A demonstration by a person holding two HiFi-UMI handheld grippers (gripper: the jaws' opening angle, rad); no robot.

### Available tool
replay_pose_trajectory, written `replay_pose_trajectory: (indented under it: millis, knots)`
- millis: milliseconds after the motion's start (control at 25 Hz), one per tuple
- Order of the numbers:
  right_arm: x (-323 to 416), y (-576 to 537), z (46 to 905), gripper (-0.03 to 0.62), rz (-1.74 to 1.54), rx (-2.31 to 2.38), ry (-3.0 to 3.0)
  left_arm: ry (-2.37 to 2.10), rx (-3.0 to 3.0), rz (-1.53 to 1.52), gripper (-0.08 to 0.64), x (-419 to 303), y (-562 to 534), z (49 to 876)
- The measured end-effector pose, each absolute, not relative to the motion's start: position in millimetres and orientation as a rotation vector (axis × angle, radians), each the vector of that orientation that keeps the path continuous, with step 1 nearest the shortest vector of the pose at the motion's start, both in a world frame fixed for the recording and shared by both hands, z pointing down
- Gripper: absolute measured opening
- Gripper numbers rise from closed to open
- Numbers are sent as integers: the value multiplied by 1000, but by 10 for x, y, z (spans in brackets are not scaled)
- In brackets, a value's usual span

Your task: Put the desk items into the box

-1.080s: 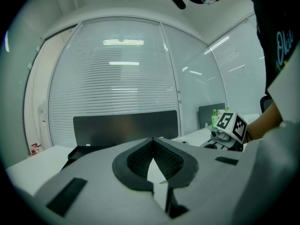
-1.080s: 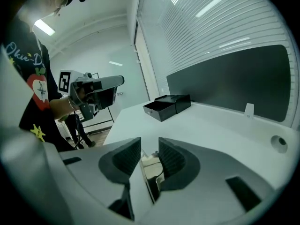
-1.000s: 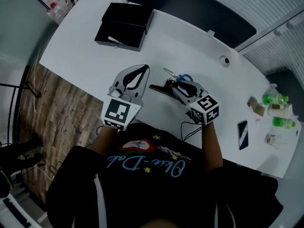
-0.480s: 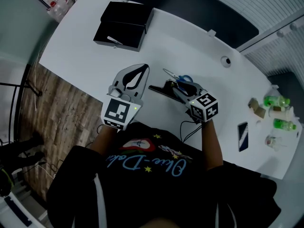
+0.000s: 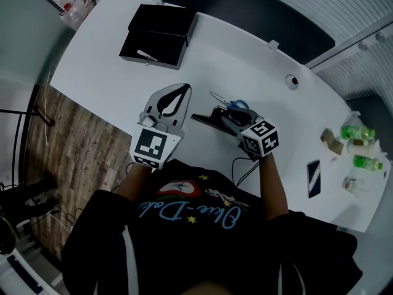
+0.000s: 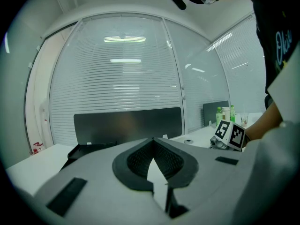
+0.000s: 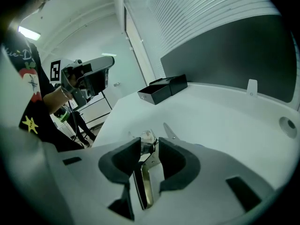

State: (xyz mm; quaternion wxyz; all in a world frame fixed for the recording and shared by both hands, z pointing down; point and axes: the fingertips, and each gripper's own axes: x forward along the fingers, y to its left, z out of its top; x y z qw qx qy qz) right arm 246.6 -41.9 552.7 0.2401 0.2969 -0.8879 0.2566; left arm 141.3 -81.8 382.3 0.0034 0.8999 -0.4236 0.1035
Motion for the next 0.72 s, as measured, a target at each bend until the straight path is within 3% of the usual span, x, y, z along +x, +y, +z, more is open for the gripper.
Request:
replay_pose_trajectory:
  millis: [720]
  knots:
    - [2426, -391, 5609, 69, 874, 805, -2463, -1355, 2807, 333, 8, 1334, -858, 3849]
